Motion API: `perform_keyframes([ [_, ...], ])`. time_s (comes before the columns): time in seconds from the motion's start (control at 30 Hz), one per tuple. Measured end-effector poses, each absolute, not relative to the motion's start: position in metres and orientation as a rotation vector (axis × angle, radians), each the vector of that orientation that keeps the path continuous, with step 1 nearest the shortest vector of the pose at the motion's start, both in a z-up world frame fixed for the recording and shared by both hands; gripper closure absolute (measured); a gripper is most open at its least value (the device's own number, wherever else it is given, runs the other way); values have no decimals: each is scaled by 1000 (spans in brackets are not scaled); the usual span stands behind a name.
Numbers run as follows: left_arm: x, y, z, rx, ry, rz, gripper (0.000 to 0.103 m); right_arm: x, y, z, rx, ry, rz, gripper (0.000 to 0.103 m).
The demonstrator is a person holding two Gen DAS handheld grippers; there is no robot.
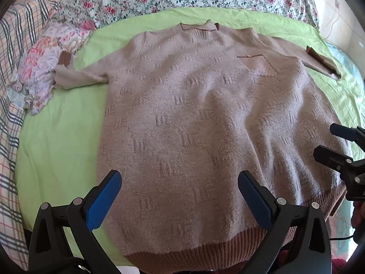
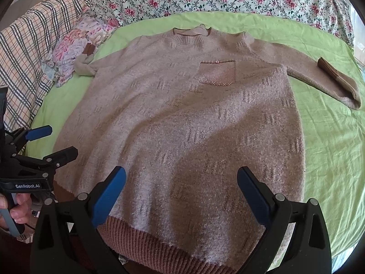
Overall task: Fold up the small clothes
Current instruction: 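Grasp the brown cuff of the sweater sleeve with the right gripper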
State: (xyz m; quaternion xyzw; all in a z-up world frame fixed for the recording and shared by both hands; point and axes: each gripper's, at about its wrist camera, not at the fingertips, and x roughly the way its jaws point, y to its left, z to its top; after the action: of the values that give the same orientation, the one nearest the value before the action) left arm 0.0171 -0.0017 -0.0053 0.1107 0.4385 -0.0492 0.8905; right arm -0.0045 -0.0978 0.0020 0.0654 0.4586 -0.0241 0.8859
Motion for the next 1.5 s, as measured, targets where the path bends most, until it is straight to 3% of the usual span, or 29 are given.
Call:
perform_keyframes([
  [0.3,49,0,0,185,913,-118,1,4,-129,8,224,918,-60,5],
  [0.5,82,2,14,91,879,-142,1,16,-181,25,256,863,-114,11],
  [0.8,137,9,36,71,850,-96,1,64,-344,56,254,770,-394,26],
  [1.0,169,16,26,41,897,-63,1,117,-416,35,197,886,-490,34],
  [1.1,176,14,12,33,940,-67,1,124,-430,23,189,933,-497,59],
  [1.17,177,13,6,42,955,-69,1,126,-438,20,202,941,-521,91],
  [1.5,173,17,-3,-20,972,-112,1,167,-327,58,359,782,-194,93],
])
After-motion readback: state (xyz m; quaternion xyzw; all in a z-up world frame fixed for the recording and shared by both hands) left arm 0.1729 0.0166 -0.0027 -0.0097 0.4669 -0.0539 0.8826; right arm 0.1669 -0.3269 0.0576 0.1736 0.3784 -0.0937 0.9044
